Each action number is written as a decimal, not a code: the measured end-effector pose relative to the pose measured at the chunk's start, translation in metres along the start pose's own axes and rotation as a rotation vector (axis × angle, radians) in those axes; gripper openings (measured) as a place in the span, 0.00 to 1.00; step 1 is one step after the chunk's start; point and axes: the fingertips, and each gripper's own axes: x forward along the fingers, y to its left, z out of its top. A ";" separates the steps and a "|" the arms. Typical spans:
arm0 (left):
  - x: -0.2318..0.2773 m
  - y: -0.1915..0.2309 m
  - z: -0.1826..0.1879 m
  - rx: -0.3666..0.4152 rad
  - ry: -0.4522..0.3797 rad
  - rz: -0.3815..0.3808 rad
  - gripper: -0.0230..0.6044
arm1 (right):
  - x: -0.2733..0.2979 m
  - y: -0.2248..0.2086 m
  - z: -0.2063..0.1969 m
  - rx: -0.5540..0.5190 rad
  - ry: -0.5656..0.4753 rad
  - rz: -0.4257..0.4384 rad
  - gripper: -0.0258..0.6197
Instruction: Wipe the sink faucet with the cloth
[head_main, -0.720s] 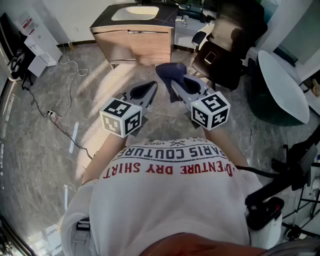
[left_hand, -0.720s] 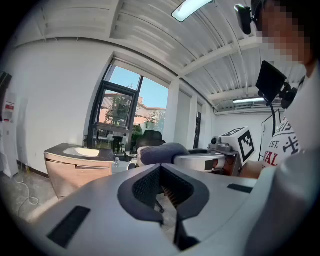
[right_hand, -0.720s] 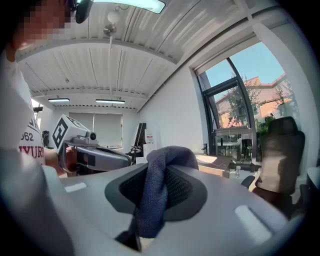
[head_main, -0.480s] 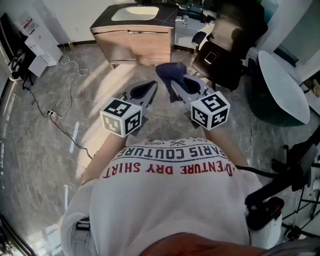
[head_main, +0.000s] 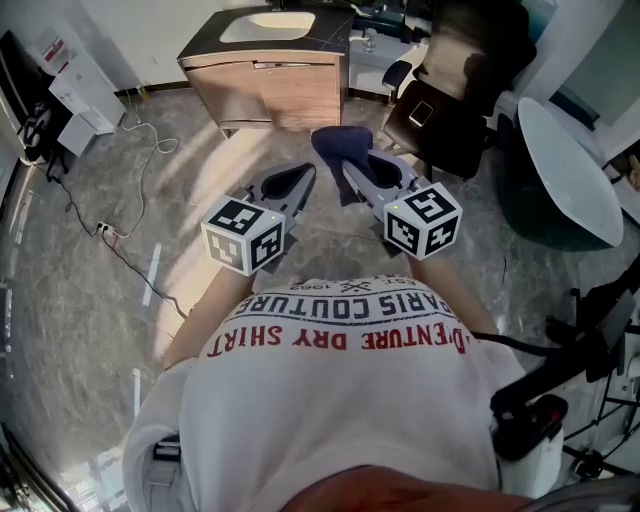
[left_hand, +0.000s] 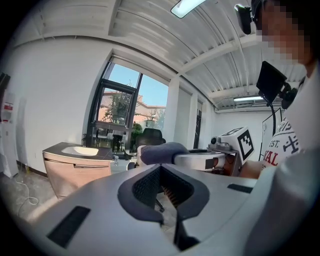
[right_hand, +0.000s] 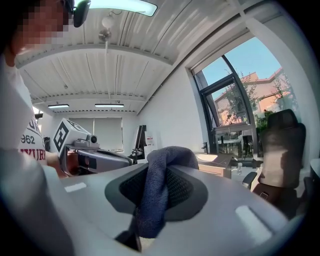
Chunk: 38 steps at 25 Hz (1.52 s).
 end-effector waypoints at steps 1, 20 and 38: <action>0.004 0.003 0.000 -0.002 0.004 0.000 0.04 | 0.002 -0.004 -0.001 0.006 -0.001 -0.001 0.14; 0.133 0.255 -0.004 -0.121 0.043 -0.022 0.04 | 0.239 -0.152 -0.028 0.076 0.103 -0.040 0.14; 0.278 0.564 0.136 -0.047 -0.031 -0.012 0.04 | 0.522 -0.334 0.098 -0.031 0.031 -0.089 0.14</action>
